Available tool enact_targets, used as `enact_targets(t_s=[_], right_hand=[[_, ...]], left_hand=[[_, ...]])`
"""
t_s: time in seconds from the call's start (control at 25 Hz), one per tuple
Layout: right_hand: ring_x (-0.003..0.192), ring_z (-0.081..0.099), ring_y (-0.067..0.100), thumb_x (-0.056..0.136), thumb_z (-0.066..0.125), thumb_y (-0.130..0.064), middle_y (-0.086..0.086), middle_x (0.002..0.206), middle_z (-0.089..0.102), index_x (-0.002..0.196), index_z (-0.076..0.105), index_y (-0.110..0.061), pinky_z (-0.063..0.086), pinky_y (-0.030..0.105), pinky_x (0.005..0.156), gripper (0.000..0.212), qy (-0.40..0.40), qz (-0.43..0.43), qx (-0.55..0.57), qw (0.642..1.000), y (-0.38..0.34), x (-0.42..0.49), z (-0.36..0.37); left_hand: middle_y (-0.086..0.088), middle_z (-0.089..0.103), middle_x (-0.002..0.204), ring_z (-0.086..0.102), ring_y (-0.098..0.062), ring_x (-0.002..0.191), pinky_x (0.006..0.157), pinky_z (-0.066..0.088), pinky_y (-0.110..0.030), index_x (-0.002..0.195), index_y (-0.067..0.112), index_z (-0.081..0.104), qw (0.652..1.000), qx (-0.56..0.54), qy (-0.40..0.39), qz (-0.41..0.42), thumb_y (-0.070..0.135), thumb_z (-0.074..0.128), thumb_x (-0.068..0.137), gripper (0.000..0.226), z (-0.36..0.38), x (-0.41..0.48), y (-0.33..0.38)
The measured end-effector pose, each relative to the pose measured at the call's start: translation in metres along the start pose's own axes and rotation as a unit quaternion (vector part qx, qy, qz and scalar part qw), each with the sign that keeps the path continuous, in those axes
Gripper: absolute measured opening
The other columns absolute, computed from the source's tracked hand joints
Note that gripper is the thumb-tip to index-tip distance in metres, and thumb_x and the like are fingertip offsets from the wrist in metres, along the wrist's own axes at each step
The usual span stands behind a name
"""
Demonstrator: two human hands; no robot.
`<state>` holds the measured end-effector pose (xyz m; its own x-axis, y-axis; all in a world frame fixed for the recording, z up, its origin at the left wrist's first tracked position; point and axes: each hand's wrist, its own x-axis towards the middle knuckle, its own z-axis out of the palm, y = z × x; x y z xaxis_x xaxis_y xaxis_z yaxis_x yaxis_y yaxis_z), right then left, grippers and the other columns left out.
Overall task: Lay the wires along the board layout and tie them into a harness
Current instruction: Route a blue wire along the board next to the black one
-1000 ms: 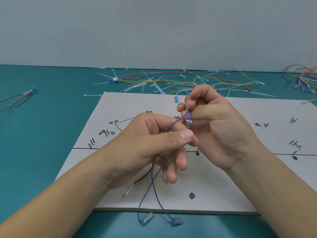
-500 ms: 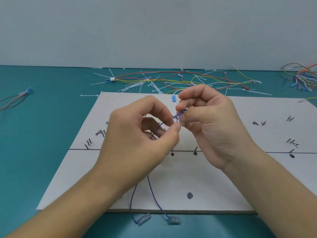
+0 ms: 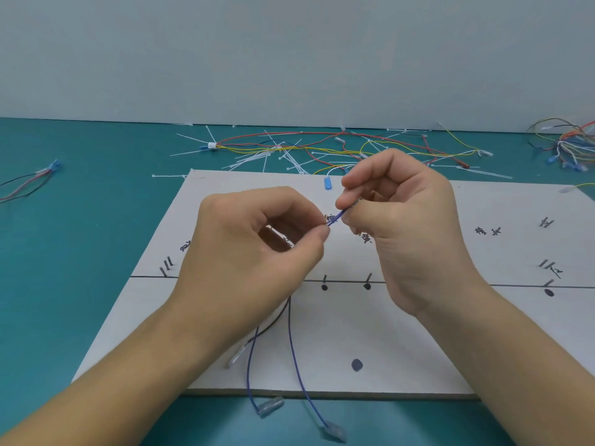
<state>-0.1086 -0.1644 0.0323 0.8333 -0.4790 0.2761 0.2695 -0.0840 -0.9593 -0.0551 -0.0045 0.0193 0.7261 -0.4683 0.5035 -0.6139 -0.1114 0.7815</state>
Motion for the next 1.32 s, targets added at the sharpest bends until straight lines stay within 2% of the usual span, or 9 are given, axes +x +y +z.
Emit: enact_targets(t_s=[0.28,0.44,0.56,0.68,0.76,0.96,1.04,1.12,1.32], right_hand=[[0.065,0.063,0.013,0.073,0.055,0.029,0.0,0.069,0.07,0.079,0.064,-0.015,0.048,0.022,0.058,0.045,-0.013,-0.01,-0.007,1.0,0.0,-0.002,0.002],[0.079,0.072,0.016,0.079,0.064,0.017,0.0,0.092,0.076,0.091,0.066,-0.015,0.05,0.025,0.056,0.035,-0.007,0.031,-0.023,0.999,0.001,-0.004,0.002],[0.068,0.066,0.017,0.086,0.07,0.0,0.0,0.08,0.066,0.083,0.059,-0.016,0.046,0.03,0.049,0.019,-0.006,0.089,-0.039,0.995,0.001,-0.002,0.0],[0.059,0.066,0.017,0.089,0.076,-0.023,0.006,0.077,0.06,0.082,0.047,-0.017,0.042,0.031,0.044,0.03,-0.026,0.119,-0.071,0.99,0.001,-0.006,0.005],[0.058,0.068,0.019,0.084,0.077,-0.035,-0.002,0.07,0.063,0.081,0.044,-0.017,0.045,0.032,0.044,0.038,-0.031,0.105,-0.107,0.988,-0.001,-0.012,0.011],[0.056,0.061,0.034,0.071,0.072,-0.068,0.017,0.061,0.062,0.067,0.055,-0.001,0.049,0.044,0.051,0.069,-0.075,0.068,-0.259,0.96,-0.004,-0.022,0.02],[0.048,0.063,0.015,0.069,0.074,-0.066,0.006,0.056,0.064,0.064,0.062,-0.005,0.046,0.033,0.046,0.063,-0.133,0.072,-0.277,0.949,-0.004,-0.029,0.023],[0.055,0.067,0.002,0.075,0.08,-0.049,-0.01,0.055,0.066,0.062,0.066,-0.016,0.039,0.017,0.047,0.038,-0.159,0.049,-0.299,0.94,-0.001,-0.033,0.024],[0.042,0.059,0.006,0.087,0.075,-0.031,-0.006,0.063,0.073,0.078,0.07,-0.023,0.043,0.019,0.046,0.013,-0.155,0.082,-0.287,0.942,0.004,-0.028,0.02]], left_hand=[[-0.016,0.074,0.07,0.067,-0.025,0.05,0.049,0.054,-0.028,0.098,0.004,0.072,0.946,-0.238,-0.094,-0.2,-0.007,0.065,0.094,0.012,0.001,0.005,0.002],[-0.017,0.073,0.071,0.064,-0.025,0.047,0.044,0.051,-0.027,0.094,-0.001,0.071,0.925,-0.279,-0.103,-0.237,-0.005,0.061,0.096,0.011,0.0,0.005,0.004],[-0.017,0.073,0.072,0.062,-0.024,0.042,0.04,0.048,-0.024,0.089,0.001,0.07,0.923,-0.266,-0.082,-0.265,-0.003,0.063,0.094,0.009,-0.002,0.007,0.002],[-0.018,0.076,0.077,0.062,-0.023,0.039,0.038,0.047,-0.024,0.089,0.001,0.07,0.926,-0.247,-0.046,-0.28,0.0,0.067,0.092,0.005,-0.007,0.011,-0.002],[-0.018,0.077,0.077,0.062,-0.022,0.039,0.038,0.048,-0.024,0.089,0.001,0.07,0.928,-0.243,-0.023,-0.281,-0.001,0.066,0.092,0.005,-0.009,0.013,-0.004],[-0.017,0.074,0.07,0.057,-0.024,0.036,0.037,0.045,-0.025,0.087,-0.003,0.069,0.931,-0.224,0.027,-0.286,-0.006,0.066,0.087,0.005,-0.009,0.016,-0.009],[-0.017,0.076,0.073,0.051,-0.023,0.034,0.037,0.042,-0.024,0.083,-0.001,0.069,0.934,-0.212,0.039,-0.286,-0.005,0.066,0.085,0.006,-0.008,0.016,-0.011],[-0.015,0.076,0.072,0.053,-0.023,0.034,0.037,0.041,-0.024,0.083,0.0,0.068,0.939,-0.195,0.041,-0.28,-0.005,0.066,0.086,0.005,-0.007,0.016,-0.013],[-0.011,0.077,0.071,0.059,-0.025,0.037,0.038,0.048,-0.028,0.084,0.004,0.068,0.955,-0.15,0.07,-0.245,-0.003,0.066,0.087,0.008,-0.013,0.02,-0.017]])
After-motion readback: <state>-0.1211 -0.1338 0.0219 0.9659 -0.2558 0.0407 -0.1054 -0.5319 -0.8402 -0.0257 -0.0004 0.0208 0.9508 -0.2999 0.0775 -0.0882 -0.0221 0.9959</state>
